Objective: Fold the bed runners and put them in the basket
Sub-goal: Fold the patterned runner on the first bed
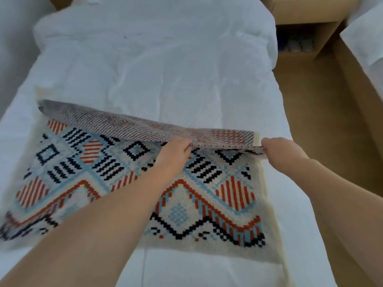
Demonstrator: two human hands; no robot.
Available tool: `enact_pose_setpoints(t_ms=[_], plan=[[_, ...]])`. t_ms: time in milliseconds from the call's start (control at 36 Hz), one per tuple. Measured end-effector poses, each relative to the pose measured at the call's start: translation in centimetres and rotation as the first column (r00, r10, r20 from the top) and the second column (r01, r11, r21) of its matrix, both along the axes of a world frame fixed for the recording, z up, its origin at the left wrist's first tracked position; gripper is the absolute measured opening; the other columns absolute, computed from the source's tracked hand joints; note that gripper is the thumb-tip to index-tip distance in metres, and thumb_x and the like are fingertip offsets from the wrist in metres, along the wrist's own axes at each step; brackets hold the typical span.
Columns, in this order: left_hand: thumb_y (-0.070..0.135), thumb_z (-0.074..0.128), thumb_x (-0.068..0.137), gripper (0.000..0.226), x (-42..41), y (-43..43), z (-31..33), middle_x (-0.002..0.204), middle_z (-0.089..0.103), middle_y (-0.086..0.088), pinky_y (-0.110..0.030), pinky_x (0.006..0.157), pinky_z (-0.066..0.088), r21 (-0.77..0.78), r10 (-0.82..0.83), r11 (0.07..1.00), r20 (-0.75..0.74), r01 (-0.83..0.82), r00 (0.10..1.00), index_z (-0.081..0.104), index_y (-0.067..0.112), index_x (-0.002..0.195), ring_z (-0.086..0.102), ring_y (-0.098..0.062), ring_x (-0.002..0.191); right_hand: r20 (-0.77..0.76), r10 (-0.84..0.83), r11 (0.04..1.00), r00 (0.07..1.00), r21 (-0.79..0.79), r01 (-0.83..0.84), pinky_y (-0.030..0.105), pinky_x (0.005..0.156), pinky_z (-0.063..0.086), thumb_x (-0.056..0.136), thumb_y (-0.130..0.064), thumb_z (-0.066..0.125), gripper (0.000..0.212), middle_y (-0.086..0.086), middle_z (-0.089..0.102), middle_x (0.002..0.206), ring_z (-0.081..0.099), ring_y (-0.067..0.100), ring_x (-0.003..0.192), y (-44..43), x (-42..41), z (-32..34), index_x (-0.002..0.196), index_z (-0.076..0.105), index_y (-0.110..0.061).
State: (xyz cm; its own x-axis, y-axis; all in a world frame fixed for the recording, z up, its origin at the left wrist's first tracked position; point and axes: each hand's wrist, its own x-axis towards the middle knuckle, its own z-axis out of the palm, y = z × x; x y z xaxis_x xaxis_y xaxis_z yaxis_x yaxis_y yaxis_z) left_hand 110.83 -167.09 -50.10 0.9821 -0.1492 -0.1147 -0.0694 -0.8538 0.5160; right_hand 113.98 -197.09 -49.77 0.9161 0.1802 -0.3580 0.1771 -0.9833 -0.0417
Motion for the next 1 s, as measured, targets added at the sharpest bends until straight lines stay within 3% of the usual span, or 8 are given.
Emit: enact_pose_setpoints(t_ms=[139,222,389,556,695,778,1000], plan=[[0.015,0.046,0.097,0.025,-4.9,-1.0,0.4,0.077,0.054,0.0,-0.031,0.065,0.033,-0.054,-0.004,0.999,-0.011,0.004,1.0,0.059,0.005,0.079,0.046,-0.013,0.073,-0.073,0.006,0.999,0.997,-0.043,-0.009,0.03,0.048,0.027,0.084,0.001,0.035,0.016,0.005,0.047,0.073,0.043,0.018,0.06,-1.2,-3.3,0.2,0.082,0.044,-0.012],[0.018,0.047,0.098,0.024,-7.6,-1.5,0.2,0.089,0.06,-0.004,-0.03,0.074,0.04,-0.072,-0.004,0.997,-0.026,0.002,1.0,0.065,0.003,0.095,0.052,-0.017,0.083,-0.113,0.004,0.996,0.994,-0.085,-0.014,0.028,0.046,0.027,0.081,0.004,0.038,0.019,0.003,0.046,0.073,0.042,0.016,0.059,-1.9,-5.3,0.6,0.08,0.044,-0.014],[0.019,0.048,0.098,0.027,-12.1,-2.0,-0.3,0.103,0.065,-0.009,-0.031,0.084,0.043,-0.088,-0.025,0.996,-0.06,0.02,0.998,0.066,0.003,0.109,0.057,-0.022,0.096,-0.111,0.011,0.997,0.994,-0.075,-0.019,0.03,0.049,0.032,0.083,0.002,0.041,0.021,0.002,0.048,0.072,0.046,0.018,0.06,-3.2,-9.8,1.6,0.077,0.045,-0.017],[0.015,0.044,0.098,0.025,-15.6,-1.2,-1.8,0.093,0.064,-0.011,-0.042,0.078,0.046,-0.005,-0.096,0.995,-0.133,0.096,0.986,0.065,0.001,0.097,0.057,-0.025,0.086,-0.093,0.06,0.993,0.994,-0.098,-0.069,0.029,0.058,0.034,0.083,0.005,0.035,0.032,0.001,0.05,0.082,0.047,0.02,0.071,-3.1,-15.2,0.5,0.096,0.058,-0.012],[0.011,0.044,0.096,0.023,-18.4,-1.0,-3.8,0.094,0.062,-0.01,-0.041,0.079,0.044,0.032,-0.116,0.992,-0.202,0.125,0.972,0.065,0.001,0.096,0.056,-0.026,0.088,-0.108,0.085,0.992,0.991,-0.086,-0.095,0.031,0.066,0.041,0.085,0.003,0.035,0.041,0.004,0.055,0.094,0.055,0.024,0.089,-3.1,-19.2,-2.6,0.11,0.061,-0.015],[0.008,0.045,0.095,0.02,-20.2,-1.1,-5.5,0.089,0.058,-0.011,-0.039,0.074,0.042,0.026,-0.116,0.992,-0.241,0.125,0.964,0.061,0.0,0.089,0.054,-0.027,0.085,-0.14,0.094,0.991,0.986,-0.08,-0.106,0.032,0.075,0.046,0.085,0.001,0.036,0.04,0.004,0.056,0.099,0.054,0.024,0.098,-3.3,-20.7,-5.0,0.112,0.06,-0.015],[0.004,0.05,0.091,0.016,-23.6,-2.4,-11.1,0.081,0.056,-0.012,-0.034,0.065,0.037,-0.05,-0.048,0.998,-0.26,0.036,0.964,0.06,-0.001,0.079,0.053,-0.029,0.08,-0.208,0.11,0.989,0.972,-0.077,-0.129,0.037,0.077,0.049,0.082,0.004,0.04,0.035,0.007,0.059,0.101,0.057,0.028,0.098,-3.7,-23.4,-9.6,0.105,0.062,-0.011]])
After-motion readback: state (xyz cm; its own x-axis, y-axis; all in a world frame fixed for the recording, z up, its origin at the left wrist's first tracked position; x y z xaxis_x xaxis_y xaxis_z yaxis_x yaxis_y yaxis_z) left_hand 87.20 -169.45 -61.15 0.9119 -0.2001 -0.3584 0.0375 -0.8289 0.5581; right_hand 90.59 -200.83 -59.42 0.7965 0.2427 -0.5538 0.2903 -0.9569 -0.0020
